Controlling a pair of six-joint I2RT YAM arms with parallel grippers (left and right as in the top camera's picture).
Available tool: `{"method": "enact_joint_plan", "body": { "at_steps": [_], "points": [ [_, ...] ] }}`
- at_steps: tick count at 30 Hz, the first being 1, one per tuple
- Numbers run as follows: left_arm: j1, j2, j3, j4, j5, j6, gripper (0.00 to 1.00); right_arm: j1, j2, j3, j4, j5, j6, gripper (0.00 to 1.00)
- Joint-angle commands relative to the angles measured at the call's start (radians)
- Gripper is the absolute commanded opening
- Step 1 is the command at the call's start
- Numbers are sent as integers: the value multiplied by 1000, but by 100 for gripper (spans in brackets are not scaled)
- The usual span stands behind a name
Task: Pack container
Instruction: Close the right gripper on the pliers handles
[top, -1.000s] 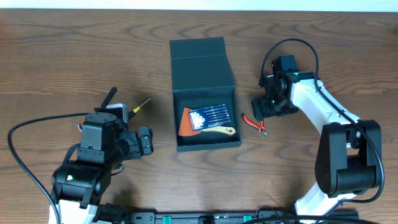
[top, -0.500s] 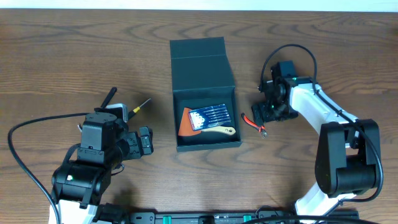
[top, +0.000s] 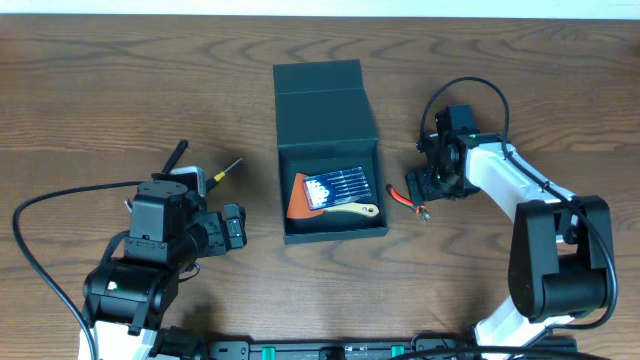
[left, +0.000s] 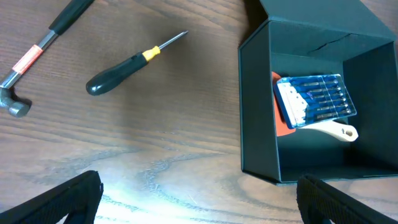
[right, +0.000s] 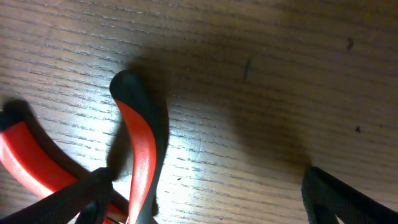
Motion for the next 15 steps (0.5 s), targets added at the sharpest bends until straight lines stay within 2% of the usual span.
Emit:
{"method": "enact_joint_plan", "body": {
  "at_steps": [1, 8, 15],
  "points": [
    [2, -2, 19, -2, -5, 18, 99, 4, 28, -37, 6, -39, 11, 85],
    [2, -2, 19, -2, -5, 18, 98, 4, 28, -38, 30, -75, 11, 85],
    [2, -2, 19, -3, -5, 18, 99, 4, 28, -38, 26, -110, 11, 89]
  ]
}}
